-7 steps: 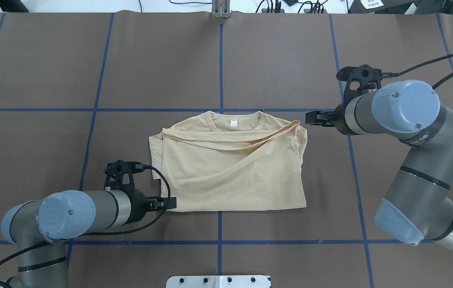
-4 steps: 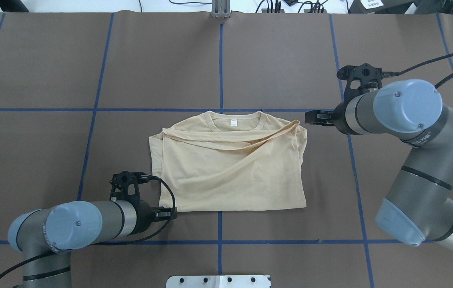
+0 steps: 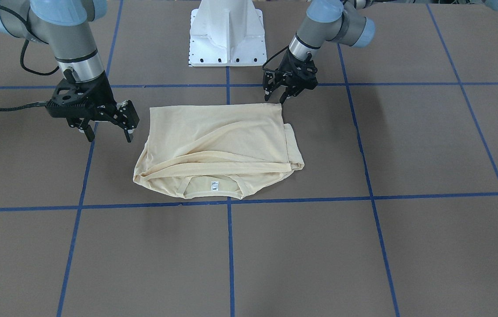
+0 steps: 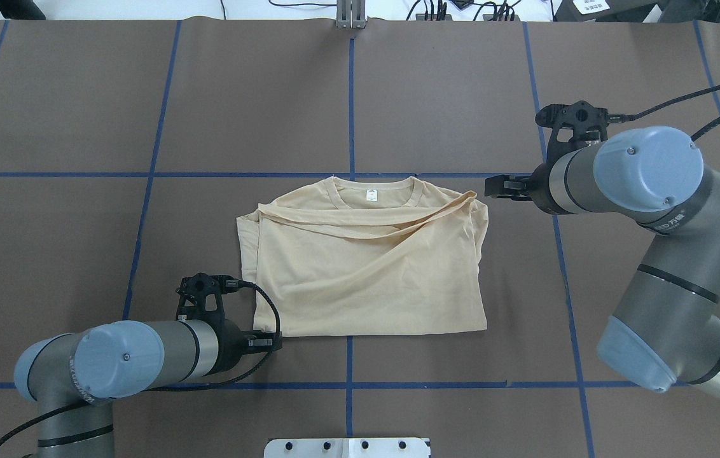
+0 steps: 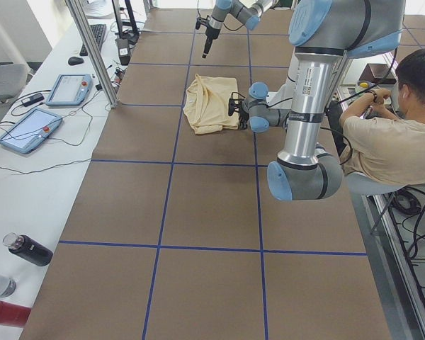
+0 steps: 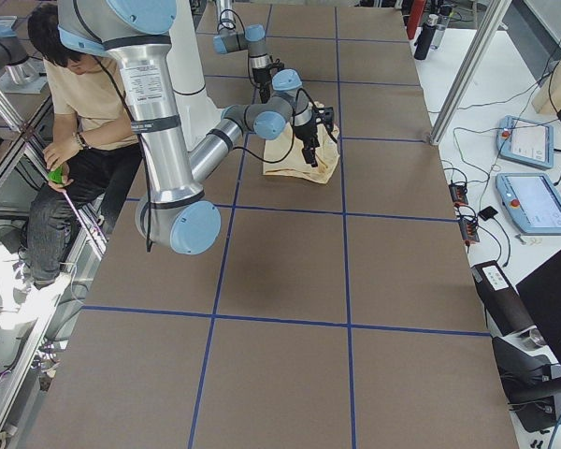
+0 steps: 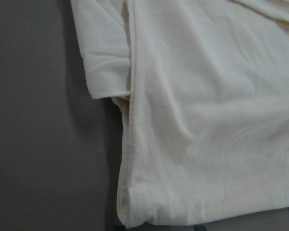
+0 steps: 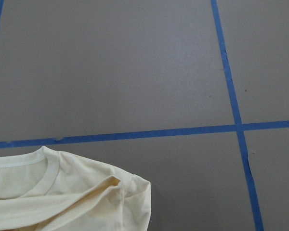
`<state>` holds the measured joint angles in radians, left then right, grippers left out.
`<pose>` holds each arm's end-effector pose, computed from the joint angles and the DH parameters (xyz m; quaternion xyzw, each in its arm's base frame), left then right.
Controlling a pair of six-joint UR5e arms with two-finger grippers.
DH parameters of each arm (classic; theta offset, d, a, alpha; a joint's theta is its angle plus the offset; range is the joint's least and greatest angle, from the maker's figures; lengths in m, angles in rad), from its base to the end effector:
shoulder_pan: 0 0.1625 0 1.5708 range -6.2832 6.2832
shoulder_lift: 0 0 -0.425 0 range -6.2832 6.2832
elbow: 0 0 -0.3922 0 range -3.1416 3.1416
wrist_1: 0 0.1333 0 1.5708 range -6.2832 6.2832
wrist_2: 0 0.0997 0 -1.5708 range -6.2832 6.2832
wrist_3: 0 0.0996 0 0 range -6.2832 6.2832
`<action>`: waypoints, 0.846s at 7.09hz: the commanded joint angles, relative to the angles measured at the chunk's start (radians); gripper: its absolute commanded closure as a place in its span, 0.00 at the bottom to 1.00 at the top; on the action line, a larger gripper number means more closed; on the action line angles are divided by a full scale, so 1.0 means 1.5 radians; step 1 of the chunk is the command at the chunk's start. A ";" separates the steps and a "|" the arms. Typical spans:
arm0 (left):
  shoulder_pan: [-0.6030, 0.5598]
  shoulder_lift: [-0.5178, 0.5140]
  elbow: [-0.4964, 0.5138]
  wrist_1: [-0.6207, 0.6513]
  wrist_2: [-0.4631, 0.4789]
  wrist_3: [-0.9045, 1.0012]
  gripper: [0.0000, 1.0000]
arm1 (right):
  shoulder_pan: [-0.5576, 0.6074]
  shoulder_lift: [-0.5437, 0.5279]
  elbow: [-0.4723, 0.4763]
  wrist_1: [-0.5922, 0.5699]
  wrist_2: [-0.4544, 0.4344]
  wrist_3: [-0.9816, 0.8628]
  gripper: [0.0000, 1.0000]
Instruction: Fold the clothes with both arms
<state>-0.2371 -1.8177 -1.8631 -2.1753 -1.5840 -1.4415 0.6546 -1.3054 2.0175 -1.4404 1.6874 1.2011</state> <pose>0.5254 -0.2627 0.3237 0.0931 0.5331 -0.0417 0.8399 -0.3611 -0.4305 0.3078 0.1537 -0.3819 0.1058 0.9052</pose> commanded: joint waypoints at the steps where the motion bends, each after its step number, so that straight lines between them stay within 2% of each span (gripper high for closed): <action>1: -0.008 0.000 0.001 0.003 0.001 0.003 0.43 | 0.000 0.000 0.000 0.000 0.000 0.000 0.00; 3: -0.013 0.000 0.001 0.005 0.002 0.016 0.47 | -0.001 0.000 0.000 0.000 0.000 -0.001 0.00; 4: -0.013 0.000 0.001 0.005 0.001 0.015 0.65 | 0.000 0.000 -0.001 0.000 0.000 -0.001 0.00; 5: -0.012 -0.005 0.001 0.005 0.001 0.015 0.93 | 0.000 0.000 -0.001 0.000 0.000 -0.001 0.00; 6: -0.012 -0.009 0.001 0.005 0.001 0.015 1.00 | -0.001 0.000 -0.002 0.000 0.000 -0.001 0.00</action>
<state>-0.2551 -1.8241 -1.8623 -2.1676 -1.5829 -1.4193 0.6545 -1.3054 2.0155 -1.4404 1.6874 1.1996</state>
